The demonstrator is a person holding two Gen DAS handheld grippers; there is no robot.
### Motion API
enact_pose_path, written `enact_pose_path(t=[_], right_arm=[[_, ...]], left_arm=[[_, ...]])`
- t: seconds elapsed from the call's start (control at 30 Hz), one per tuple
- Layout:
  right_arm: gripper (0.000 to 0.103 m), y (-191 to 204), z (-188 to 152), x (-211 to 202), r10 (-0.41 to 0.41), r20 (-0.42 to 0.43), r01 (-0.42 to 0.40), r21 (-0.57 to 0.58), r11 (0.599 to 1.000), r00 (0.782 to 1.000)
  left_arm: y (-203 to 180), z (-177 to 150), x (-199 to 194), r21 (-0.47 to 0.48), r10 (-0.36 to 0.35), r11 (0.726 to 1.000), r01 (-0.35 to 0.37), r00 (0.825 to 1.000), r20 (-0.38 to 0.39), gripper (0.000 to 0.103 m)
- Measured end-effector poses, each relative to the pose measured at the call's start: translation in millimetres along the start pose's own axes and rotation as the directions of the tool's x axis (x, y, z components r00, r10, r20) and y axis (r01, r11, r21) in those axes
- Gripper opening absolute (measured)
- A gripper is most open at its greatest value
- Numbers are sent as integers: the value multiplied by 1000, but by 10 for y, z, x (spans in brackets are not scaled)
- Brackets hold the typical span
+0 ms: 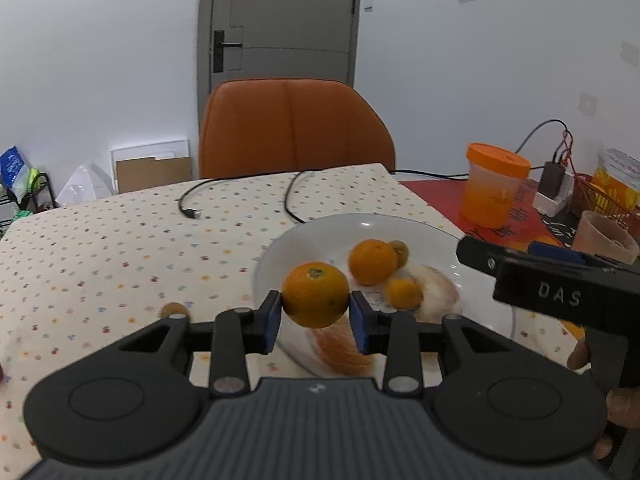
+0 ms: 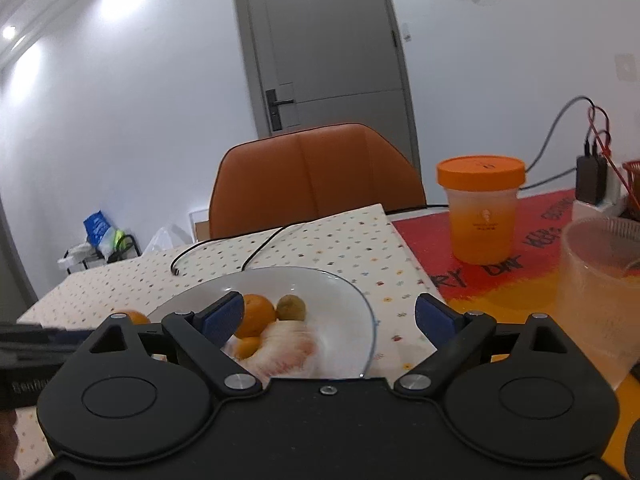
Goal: Organize fruits
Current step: 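Lower the pomelo segment into the plate with the right tool while the left tool releases the orange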
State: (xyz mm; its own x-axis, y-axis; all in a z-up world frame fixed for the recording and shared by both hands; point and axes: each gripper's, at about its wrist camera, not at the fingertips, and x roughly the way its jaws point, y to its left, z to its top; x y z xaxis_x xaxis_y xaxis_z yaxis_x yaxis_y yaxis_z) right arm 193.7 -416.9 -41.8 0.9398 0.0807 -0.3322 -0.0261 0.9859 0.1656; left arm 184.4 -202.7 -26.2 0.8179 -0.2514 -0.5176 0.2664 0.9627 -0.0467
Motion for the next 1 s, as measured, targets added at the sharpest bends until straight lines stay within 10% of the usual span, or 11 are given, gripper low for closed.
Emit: enact_pose_path(t=[1.0], right_arm=[[92,200,-101,-185,58,-103,-56,19,998,993]], left_arm=[[330,-59,-441,-75,61,995,-60,998,14,46]])
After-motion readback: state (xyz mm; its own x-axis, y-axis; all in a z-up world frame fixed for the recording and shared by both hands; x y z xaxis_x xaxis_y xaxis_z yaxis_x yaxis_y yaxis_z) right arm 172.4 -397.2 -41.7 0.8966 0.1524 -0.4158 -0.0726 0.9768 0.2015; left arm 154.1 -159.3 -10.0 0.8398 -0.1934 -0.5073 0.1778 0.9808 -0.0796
